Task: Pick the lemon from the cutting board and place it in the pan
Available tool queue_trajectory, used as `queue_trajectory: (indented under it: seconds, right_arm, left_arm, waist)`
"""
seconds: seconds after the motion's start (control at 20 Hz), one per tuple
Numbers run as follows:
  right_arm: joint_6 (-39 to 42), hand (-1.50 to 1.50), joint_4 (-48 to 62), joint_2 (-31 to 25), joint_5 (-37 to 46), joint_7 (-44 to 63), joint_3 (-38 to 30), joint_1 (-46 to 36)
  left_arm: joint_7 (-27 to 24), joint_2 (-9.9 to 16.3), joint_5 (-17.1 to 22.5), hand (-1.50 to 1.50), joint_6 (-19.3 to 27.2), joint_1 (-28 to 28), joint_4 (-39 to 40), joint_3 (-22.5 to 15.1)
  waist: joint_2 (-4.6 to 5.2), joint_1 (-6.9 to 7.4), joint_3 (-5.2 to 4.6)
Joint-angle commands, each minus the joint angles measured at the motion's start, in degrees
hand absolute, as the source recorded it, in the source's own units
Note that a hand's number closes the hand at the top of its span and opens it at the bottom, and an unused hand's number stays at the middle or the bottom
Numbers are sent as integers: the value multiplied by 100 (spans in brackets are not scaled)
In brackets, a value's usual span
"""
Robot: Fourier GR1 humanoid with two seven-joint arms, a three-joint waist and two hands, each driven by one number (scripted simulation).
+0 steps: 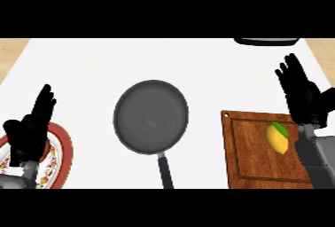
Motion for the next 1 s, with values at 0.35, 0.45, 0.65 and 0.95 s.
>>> queue_trajectory:
  seconds: [0.35,0.45,0.65,0.95]
  right_arm:
    - [-813,-150,814,-1245,1175,246,-586,438]
    - [-1182,-150,648,-919,549,317,-1221,864]
    - [-324,-150,-307,-1864,795,1002,-904,1972]
    - [660,-150,-679,-2933,1316,1161,-632,2383]
  left_arm:
    - [145,23,-463,0,-387,415,-276,-579]
    - [-59,5,-399,0,-430,734,-150,-528]
    - [-224,-6,-437,0,-536,867,-161,-500]
    - [199,94,-485,0,-650,714,-544,-516]
  waist:
    - [-7,-279,120]
    - [-76,-329,132]
    - [-79,-233,130]
    - [-60,-117,141]
